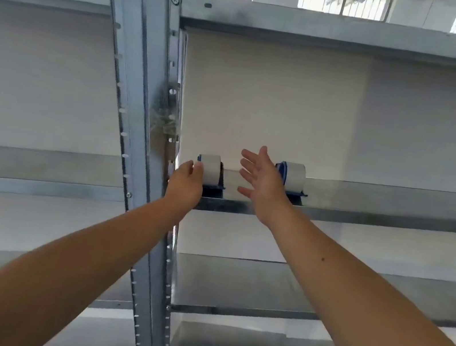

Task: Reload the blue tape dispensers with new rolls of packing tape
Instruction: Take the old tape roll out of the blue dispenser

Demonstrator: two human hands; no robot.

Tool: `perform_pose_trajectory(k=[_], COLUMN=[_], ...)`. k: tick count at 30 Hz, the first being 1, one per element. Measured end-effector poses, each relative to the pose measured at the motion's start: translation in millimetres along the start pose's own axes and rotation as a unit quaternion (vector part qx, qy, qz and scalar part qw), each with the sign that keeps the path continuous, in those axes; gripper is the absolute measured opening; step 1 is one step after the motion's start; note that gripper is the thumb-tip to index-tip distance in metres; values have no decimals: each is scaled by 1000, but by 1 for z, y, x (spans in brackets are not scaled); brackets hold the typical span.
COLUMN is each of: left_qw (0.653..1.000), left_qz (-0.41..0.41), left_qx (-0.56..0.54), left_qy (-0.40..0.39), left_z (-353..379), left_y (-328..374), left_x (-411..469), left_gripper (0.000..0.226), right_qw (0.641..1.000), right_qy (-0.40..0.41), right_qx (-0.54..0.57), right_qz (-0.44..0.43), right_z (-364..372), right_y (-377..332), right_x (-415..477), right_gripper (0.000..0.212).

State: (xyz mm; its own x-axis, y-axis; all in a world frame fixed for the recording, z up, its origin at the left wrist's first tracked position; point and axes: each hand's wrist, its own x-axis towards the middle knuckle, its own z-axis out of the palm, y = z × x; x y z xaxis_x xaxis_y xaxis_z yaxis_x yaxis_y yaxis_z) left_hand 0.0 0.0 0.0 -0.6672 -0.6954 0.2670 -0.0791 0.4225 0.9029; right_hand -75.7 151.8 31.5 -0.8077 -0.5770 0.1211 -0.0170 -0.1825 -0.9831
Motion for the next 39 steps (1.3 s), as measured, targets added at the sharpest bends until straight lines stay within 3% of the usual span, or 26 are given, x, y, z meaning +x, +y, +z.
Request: perform_pose_trajectory(k=[3,8,11,16,18,21,25,28,31,33,39], left_qw=[999,996,997,993,992,992,988,985,985,984,981], left_qz=[22,-43,-61,-74,-73,-89,-100,-135,-147,-159,-167], left_qx=[-39,-59,-25,-63,-75,-62,-111,-103,-90,-83,-95], left_qy=[27,42,36,61,74,65,30,16,-1,8,16], left_z=[13,27,28,29,27,20,12,12,14,15,12], left_y=[7,10,10,11,22,39,64,78,74,72,70], left_x=[2,14,20,45,59,82,106,116,118,117,114], left_gripper=[36,26,27,28,30,36,26,38,41,39,43], right_qw=[999,981,946,863,836,824,780,819,912,960,982], right_qy=[-26,-61,-86,-160,-186,-192,-188,-165,-41,29,43], right_qx=[-41,-180,-309,-471,-504,-516,-573,-534,-390,-260,-171], right_qz=[5,-33,-46,-94,-113,-134,-167,-129,-117,-100,-62], right_z=[-11,-13,-16,-29,-31,-27,-18,-13,3,12,33], right_y=[-2,12,24,41,45,50,51,45,26,13,1], right_x=[30,67,77,86,89,89,91,92,101,112,121], right_gripper=[62,62,73,74,72,60,59,61,58,44,29])
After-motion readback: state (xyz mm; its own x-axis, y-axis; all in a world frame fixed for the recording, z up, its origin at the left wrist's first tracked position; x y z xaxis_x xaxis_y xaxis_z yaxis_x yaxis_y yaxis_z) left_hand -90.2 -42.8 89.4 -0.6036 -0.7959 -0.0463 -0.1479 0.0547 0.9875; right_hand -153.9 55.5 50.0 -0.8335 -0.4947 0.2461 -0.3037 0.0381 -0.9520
